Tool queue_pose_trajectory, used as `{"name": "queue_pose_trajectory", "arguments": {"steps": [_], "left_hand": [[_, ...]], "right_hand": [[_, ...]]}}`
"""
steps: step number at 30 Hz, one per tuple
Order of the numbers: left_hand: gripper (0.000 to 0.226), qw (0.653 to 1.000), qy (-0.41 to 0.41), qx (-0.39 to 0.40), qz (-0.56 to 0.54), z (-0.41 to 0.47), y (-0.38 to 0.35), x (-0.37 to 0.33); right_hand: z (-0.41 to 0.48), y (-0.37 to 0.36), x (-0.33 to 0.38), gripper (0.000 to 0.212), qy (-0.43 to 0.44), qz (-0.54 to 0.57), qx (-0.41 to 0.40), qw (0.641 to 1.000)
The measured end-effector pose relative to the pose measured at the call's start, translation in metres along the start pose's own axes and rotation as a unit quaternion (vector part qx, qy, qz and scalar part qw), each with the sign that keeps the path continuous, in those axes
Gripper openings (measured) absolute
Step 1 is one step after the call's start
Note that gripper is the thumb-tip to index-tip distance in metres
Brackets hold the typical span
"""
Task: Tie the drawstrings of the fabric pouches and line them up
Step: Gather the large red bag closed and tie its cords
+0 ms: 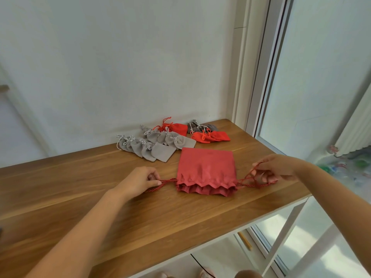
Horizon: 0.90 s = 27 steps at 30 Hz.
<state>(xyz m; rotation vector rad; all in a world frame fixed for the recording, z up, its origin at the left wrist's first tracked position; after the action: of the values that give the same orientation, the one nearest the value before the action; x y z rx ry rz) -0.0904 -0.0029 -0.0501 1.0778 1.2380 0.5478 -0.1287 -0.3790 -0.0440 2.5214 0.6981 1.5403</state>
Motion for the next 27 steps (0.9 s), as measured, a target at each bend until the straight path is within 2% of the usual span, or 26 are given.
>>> {"name": "queue_pose_trajectory", "arguments": {"steps": [4,6,8,11,13,16,19,23,27], "left_hand": [[0.009,1.0,-0.014,-0.002,0.023,-0.001,0.006,-0.002],[0.013,0.999,-0.015,-0.001,0.03,-0.001,0.007,-0.002],[0.016,0.999,-0.004,0.004,0.038,-0.001,0.006,0.001],[0.019,0.999,0.005,0.004,0.05,-0.002,0.005,0.003],[0.018,0.999,0.005,0.006,0.048,-0.003,0.006,0.004],[0.015,1.0,0.004,0.013,0.027,-0.003,0.009,0.007],[0.008,1.0,-0.007,0.015,0.019,-0.003,0.015,0.004],[0.01,0.999,-0.022,-0.019,0.023,-0.001,0.029,0.005],[0.021,0.997,-0.038,-0.067,0.005,0.0,0.048,0.01]], "right_hand": [[-0.006,0.0,0.004,0.017,-0.024,0.205,-0.045,0.977],[-0.005,-0.001,0.006,0.02,-0.017,0.289,-0.045,0.956],[-0.003,0.0,0.009,0.025,0.003,0.33,-0.041,0.943],[-0.003,-0.003,0.017,0.009,0.032,0.345,-0.029,0.938],[-0.002,-0.003,0.019,0.007,0.048,0.311,-0.019,0.949],[0.002,0.0,0.019,0.021,0.057,0.208,-0.01,0.976],[0.001,0.004,0.025,0.022,0.075,0.092,-0.054,0.991],[-0.006,0.014,0.039,0.014,0.112,-0.036,-0.163,0.98],[-0.01,0.026,0.054,0.016,0.118,-0.18,-0.241,0.946]]}}
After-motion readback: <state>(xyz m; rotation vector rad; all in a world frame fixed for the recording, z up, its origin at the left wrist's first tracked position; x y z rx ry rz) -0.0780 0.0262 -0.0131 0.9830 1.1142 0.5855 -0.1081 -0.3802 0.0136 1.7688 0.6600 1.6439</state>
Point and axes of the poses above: each hand's wrist, its own z-axis towards the middle knuckle, its own y-axis out of the back of the hand, x = y × z, the point moved 7 cm from there along z, towards the middle knuckle, and after that the axes turned 1 degree about -y, right-handed, at the moved point
